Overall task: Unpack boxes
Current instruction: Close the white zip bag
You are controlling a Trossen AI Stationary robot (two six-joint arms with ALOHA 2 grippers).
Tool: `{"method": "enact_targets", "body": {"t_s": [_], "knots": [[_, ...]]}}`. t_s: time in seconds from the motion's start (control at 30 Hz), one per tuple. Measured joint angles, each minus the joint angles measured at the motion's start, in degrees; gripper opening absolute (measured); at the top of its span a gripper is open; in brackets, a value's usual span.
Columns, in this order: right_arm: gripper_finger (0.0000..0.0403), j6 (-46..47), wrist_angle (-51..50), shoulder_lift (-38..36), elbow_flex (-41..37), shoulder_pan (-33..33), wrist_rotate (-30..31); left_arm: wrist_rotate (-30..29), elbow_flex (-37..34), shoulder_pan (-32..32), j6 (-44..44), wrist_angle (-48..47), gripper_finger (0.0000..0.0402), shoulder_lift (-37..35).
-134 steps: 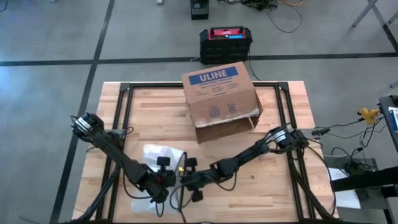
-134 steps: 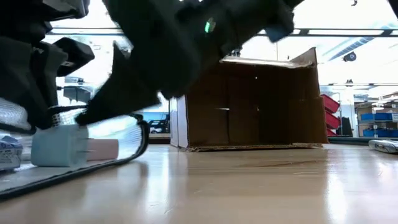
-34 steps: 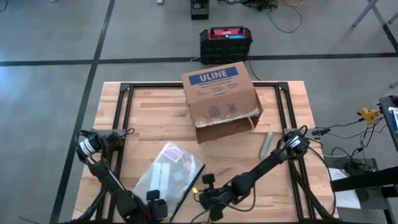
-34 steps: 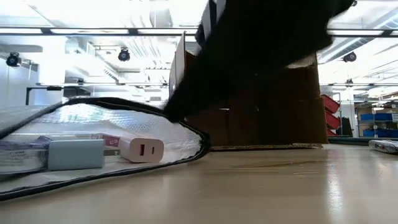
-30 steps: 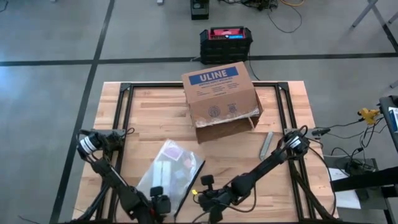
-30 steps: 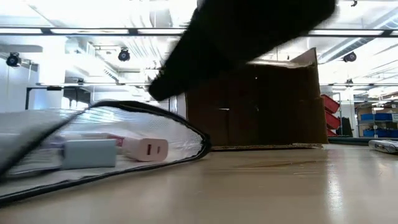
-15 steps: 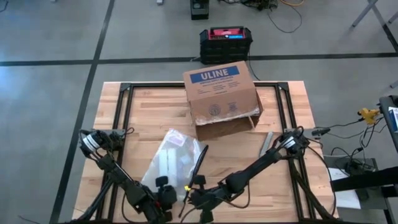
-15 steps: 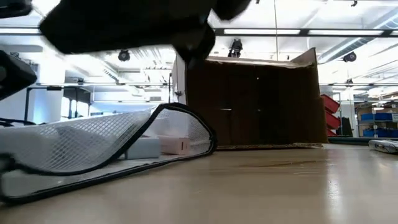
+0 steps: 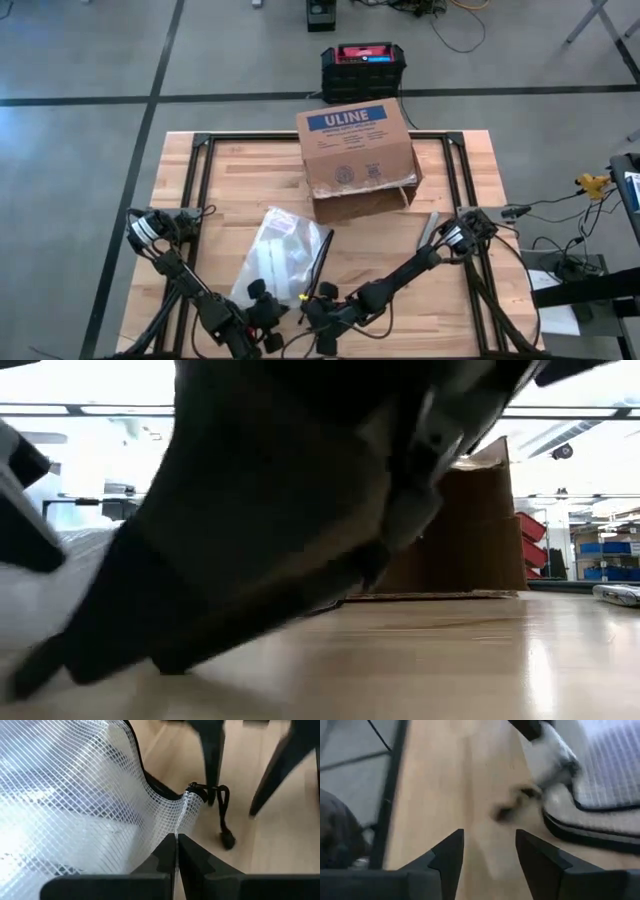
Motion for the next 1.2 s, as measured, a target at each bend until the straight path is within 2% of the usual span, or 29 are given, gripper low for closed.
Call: {"method": "enact_targets", "body": {"t_s": [0.13, 0.3, 0.5, 0.8, 0.9, 1.07, 1.2], "knots": [[0.0174, 0.59, 4.37, -0.01, 0.08, 0.00, 0.39, -0.29, 0.02, -0.11, 0.00, 0.41, 0.0000, 0.00], [0.0170, 2.63, 8.58, -0.25, 0.19, -0.05, 1.51, -0.57, 0.02, -0.22, 0.02, 0.43, 0.0000, 0.00], [0.0140, 6.22, 6.53, 0.06, 0.19, -0.52, 6.47, -1.20, 0.02, -0.30, 0.44, 0.54, 0.0000, 0.00], [0.0099, 7.47, 0.14, 0.06, 0.19, -0.15, 5.44, -1.24, 0.09, -1.50, 0.07, 0.93, 0.0000, 0.00], [0.0101, 6.32, 1.04, 0.21, 0.12, -0.39, 5.81, -2.54, 0.09, -1.53, 0.04, 0.91, 0.0000, 0.00], [0.0116, 1.97, 8.27, 0.21, 0.12, -0.71, 6.53, -2.69, 0.09, -1.54, 0.04, 0.96, 0.0000, 0.00], [0.0125, 0.59, 8.72, 0.21, 0.10, -1.19, 7.33, -2.76, 0.09, -1.53, 0.04, 0.95, 0.0000, 0.00]]}}
